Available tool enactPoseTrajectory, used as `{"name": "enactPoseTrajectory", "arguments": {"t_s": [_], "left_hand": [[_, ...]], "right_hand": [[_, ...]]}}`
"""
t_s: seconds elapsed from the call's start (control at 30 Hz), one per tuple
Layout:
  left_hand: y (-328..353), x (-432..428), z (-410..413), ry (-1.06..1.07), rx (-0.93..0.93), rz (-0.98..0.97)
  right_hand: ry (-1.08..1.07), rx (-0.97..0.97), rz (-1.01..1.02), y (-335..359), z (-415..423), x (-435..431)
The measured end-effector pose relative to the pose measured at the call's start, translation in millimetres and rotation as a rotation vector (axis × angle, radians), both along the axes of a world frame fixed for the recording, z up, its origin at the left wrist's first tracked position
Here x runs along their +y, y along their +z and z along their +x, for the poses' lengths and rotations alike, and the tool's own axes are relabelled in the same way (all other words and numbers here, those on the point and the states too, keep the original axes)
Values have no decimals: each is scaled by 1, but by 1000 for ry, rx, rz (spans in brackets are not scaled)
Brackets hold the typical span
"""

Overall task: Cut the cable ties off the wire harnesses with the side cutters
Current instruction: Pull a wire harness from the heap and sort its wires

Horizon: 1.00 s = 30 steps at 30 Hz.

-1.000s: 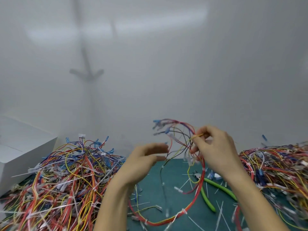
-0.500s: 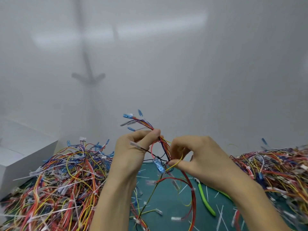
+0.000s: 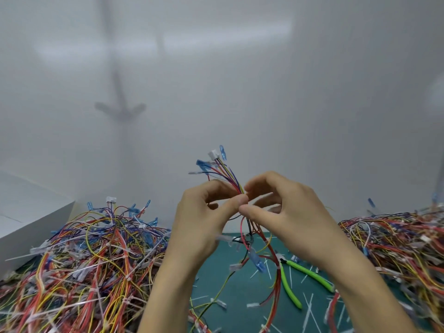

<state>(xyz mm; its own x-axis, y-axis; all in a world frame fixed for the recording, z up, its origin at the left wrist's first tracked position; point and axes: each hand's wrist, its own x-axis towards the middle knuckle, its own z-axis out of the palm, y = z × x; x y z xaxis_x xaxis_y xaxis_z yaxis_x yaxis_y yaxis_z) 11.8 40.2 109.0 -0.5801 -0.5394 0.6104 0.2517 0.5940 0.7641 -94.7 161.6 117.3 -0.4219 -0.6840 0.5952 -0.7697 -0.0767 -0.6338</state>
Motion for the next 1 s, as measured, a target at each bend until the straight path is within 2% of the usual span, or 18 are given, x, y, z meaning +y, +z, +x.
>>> {"name": "enactPoseTrajectory", "arguments": {"t_s": [0.07,0.23,0.37,0.53,0.67,0.87,1.0], "left_hand": [[1,1,0,-1,-2,-32],[8,5,4,-28,52,-103],[9,2,9,10,134,-24],[8,-8,16,173,33,-1],[12,-9,25,136,46,6],[16,-10,31,-48,111,217],[20,-11,36,-61,192,320]], "right_hand": [[-10,-14,-12,0,-2,0],[-73,-80,-195,-1,-1,-2],[-121,-173,-307,-1,-4,-3],[-162,-253,-407,0,-6,-2],[-172,-284,-420,0,-7,-1],[-148,-377,-467,1,-11,1],[-68,-498,-462,4,-12,4]]}}
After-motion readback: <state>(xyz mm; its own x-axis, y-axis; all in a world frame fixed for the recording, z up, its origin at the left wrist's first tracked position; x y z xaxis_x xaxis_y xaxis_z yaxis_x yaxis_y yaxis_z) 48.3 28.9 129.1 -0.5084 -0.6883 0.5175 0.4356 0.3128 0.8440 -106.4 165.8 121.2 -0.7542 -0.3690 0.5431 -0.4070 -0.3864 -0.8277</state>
